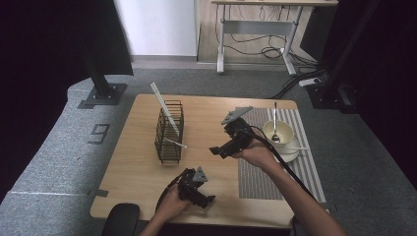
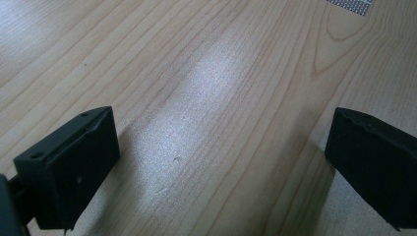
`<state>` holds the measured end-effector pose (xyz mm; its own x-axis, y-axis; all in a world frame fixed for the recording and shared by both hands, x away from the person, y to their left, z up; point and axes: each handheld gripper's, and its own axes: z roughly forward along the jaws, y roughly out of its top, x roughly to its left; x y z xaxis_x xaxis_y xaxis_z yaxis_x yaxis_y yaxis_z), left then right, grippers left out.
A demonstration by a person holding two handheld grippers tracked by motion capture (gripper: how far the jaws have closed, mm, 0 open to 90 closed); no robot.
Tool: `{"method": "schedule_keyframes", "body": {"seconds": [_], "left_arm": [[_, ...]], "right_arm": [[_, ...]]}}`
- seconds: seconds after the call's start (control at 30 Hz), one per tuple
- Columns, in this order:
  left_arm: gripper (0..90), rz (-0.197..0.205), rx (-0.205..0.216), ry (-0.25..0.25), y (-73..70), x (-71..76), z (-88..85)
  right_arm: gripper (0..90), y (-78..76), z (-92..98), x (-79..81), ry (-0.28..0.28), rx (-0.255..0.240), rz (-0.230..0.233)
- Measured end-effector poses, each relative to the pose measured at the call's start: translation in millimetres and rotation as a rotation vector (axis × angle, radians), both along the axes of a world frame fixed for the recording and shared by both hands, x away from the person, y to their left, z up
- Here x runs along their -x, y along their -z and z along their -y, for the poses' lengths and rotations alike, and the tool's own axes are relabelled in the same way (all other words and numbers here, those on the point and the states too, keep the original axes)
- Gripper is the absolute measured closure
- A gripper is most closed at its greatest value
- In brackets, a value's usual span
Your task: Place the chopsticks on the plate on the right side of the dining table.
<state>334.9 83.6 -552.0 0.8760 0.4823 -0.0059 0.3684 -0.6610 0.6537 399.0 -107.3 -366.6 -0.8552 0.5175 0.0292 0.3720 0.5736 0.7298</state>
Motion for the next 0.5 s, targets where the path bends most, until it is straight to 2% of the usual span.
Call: {"method": "schedule_keyframes", "body": {"seconds": [0.1, 0.3, 0.5], "left_arm": [[0.0, 0.000, 0.000, -0.003, 0.0, 0.3, 0.2], [0.0, 0.002, 0.002, -0.011, 0.2, 1.2, 0.9], [0.0, 0.000, 0.004, -0.014, 0.2, 1.5, 1.2]], "right_arm": [[0.4, -0.6, -15.7, -1.9, -0.025, 0.012, -0.009], [0.4, -1.7, -31.2, -3.9, -0.047, 0.007, -0.006], [0.5, 1.6, -58.1, -6.2, -0.080, 0.020, -0.017]]}}
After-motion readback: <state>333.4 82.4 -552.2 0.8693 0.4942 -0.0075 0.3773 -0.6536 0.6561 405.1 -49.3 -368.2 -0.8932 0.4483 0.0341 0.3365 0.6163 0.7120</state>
